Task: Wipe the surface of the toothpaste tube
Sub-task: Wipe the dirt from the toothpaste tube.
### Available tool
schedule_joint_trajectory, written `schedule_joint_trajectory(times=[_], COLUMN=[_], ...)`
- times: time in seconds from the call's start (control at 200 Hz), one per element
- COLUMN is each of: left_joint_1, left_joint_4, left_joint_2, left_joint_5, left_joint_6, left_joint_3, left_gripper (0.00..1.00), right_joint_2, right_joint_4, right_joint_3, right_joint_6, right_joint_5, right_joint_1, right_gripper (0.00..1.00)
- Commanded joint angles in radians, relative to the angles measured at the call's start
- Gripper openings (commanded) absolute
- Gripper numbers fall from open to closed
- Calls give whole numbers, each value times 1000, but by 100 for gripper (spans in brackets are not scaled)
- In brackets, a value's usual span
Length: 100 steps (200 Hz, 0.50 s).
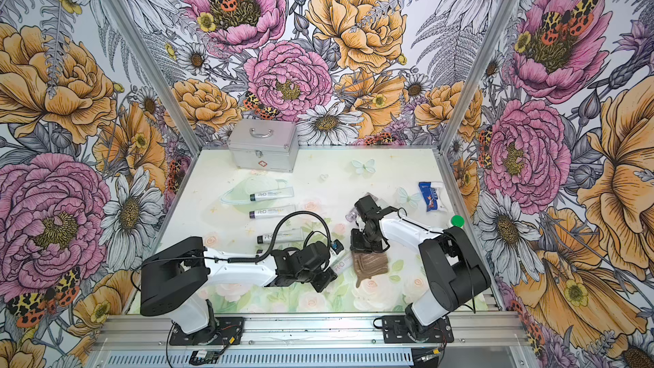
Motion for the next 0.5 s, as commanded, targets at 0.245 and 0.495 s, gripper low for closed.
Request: schedule_joint_trajectory(times=[0.245, 0.495], left_joint_1=[-10, -4], left_joint_4=[-13, -3], left_joint_2=[2, 17], left_joint_5=[-17, -18], left_joint_6=[-2, 2], left_joint_3=[-10, -4], left_gripper=[35, 35], right_joint_2=[15, -53], right_joint_4=[-15, 27], right_joint_3=[2, -84], right_joint_6=[33, 109], right_joint_5=[15, -51], right_joint_1=[95, 176], right_gripper=[0, 0])
